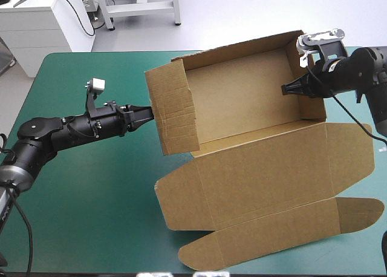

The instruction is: Fold the box

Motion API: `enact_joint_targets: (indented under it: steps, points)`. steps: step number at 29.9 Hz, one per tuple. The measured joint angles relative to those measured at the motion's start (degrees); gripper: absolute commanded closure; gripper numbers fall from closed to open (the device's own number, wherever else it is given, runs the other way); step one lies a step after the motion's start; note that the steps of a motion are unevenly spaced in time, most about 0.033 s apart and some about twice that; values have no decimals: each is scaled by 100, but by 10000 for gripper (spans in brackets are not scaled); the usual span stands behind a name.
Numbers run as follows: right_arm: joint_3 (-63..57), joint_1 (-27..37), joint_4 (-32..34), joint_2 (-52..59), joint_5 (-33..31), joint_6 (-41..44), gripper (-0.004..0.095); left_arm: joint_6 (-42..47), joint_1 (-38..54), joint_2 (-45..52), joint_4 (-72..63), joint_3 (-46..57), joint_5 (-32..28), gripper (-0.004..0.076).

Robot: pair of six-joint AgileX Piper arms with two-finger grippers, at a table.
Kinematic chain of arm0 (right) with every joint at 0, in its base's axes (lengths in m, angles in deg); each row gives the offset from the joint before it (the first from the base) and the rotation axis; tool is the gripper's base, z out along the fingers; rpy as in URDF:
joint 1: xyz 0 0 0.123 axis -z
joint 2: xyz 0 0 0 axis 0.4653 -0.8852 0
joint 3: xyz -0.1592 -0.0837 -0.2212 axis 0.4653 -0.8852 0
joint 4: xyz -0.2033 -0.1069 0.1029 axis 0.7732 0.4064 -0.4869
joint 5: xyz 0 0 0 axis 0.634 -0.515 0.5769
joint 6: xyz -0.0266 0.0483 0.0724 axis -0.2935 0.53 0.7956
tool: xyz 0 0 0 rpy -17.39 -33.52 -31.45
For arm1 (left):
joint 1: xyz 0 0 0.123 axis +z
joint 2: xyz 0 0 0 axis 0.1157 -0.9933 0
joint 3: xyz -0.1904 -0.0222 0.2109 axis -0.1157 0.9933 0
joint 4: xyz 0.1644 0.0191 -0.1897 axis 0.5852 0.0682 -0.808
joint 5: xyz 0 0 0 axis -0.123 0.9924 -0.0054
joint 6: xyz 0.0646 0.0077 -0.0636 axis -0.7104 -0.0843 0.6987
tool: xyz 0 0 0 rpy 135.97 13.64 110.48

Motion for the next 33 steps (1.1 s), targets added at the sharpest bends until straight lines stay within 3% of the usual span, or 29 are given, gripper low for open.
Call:
enact_joint_targets:
  steps: [3, 6, 17, 25, 33]
  points:
    - [0, 0, 32, -2, 0, 53, 915, -14, 0, 0, -22, 0, 104, 244]
    - [0, 0, 43, -7, 0, 123, 915, 5, 0, 0, -117, 0, 207, 187]
    - [0, 0, 50, -172, 7, 267, 913, 22, 0, 0, -262, -5, 617, 205]
    - [0, -65, 25, -174, 41, 319, 913, -44, 0, -7, -732, -5, 8, 326]
    - [21, -767, 781, -174, 205, 792, 913, -73, -264, -70, -277, -5, 29, 334]
